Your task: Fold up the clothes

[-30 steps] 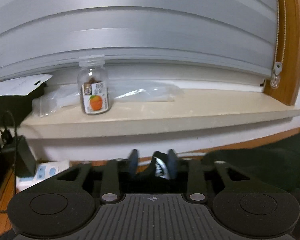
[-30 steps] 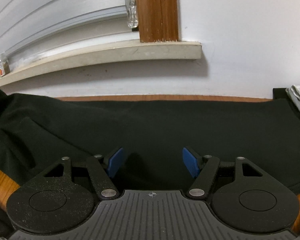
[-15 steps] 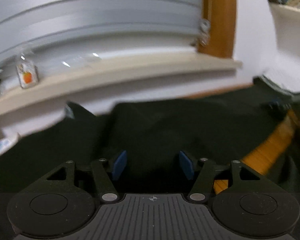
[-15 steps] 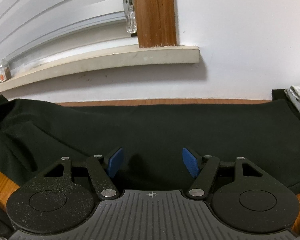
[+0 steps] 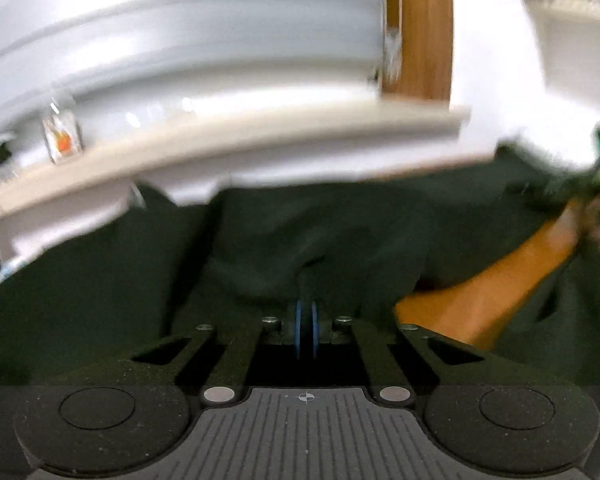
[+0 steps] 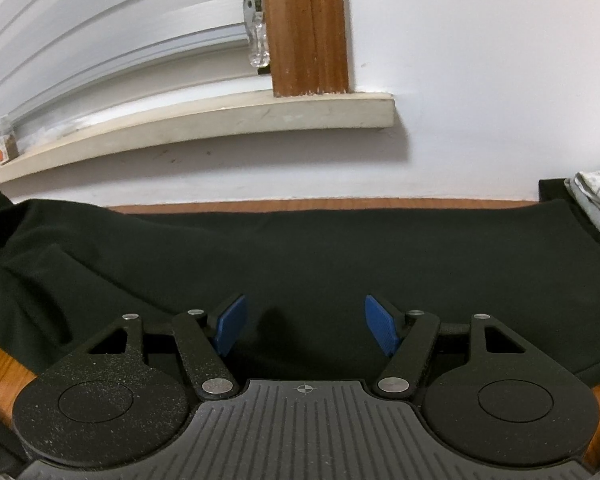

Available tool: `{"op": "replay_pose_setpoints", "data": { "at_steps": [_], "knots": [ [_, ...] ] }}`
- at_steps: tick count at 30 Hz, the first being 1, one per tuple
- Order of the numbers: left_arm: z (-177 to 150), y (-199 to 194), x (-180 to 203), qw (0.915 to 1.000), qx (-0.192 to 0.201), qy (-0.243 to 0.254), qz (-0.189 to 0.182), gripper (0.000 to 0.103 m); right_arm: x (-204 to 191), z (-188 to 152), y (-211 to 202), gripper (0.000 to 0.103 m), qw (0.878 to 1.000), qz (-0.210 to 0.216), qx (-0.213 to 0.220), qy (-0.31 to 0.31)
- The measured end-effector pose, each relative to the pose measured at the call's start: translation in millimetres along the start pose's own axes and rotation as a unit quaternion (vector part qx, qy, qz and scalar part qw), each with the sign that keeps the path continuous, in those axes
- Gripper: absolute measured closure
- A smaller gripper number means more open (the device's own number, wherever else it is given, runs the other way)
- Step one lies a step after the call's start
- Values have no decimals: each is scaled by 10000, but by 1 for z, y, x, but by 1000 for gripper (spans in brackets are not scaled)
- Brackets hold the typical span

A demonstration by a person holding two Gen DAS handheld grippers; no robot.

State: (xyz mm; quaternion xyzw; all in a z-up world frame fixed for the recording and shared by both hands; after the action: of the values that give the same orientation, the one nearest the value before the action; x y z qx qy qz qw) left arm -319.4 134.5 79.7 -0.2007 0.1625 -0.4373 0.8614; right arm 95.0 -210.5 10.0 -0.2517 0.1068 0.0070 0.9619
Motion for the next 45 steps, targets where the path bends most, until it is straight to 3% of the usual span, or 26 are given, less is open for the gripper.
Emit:
{"op": "replay_pose_setpoints", "data": {
  "at_steps": [2,5,11,17,19,23,26,31,33,34,35,36,42,44,45],
  "knots": [
    [2,-27,-12,9997,206,-29,-117,98,1,0,-1,38,10000,0,15,4],
    [-7,-48,-16,9997,175,71,-179,98,1,0,0,38,10000,-17,23,1],
    [-18,-44,-21,9999,-87,59,-110,94,2,0,2,38,10000,2,-20,-10],
    [-7,-46,-11,9997,69,107,-188,90,4,-1,0,38,10000,41,38,30],
    [-2,-43,-6,9996,105,215,-156,77,4,-2,0,38,10000,54,37,33],
    [5,-31,11,9989,104,407,-201,72,4,-1,0,38,10000,64,41,47],
    [6,-21,25,9980,57,579,-227,63,4,-1,0,38,10000,64,45,48],
    [-1,-5,60,9890,-139,1458,-214,51,5,-2,0,38,9999,85,53,57],
    [-5,6,65,9865,-303,1586,-268,56,5,-2,0,38,9999,101,57,69],
    [-7,11,65,9859,-384,1604,-267,80,6,-2,0,38,9999,109,65,76],
    [-8,15,63,9858,-427,1597,-283,96,6,-2,-1,38,9999,115,80,84],
    [-8,12,62,9863,-443,1544,-387,100,6,-2,-1,38,9998,117,94,92],
    [-7,-10,51,9872,-580,1168,-914,98,7,-2,-1,38,9997,137,129,122],
    [-5,-16,44,9881,-597,1029,-973,89,7,-2,0,38,9998,146,105,110],
    [-1,-20,40,9894,-515,983,-940,78,7,-2,0,38,9998,151,91,110]
  ]
}}
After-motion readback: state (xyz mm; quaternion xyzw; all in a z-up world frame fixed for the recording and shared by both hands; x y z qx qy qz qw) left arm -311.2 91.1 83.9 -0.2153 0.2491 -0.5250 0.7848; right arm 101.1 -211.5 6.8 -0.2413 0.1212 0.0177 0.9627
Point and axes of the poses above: each gripper's, at about its wrist camera, not at the fingertips, and y roughly the way its jaws point, x to its right, z to its top, the point moved 1 cm from there along y, roughly the way its jaws point, and after that the axes turned 13 degrees about z, right-handed, at the moved point
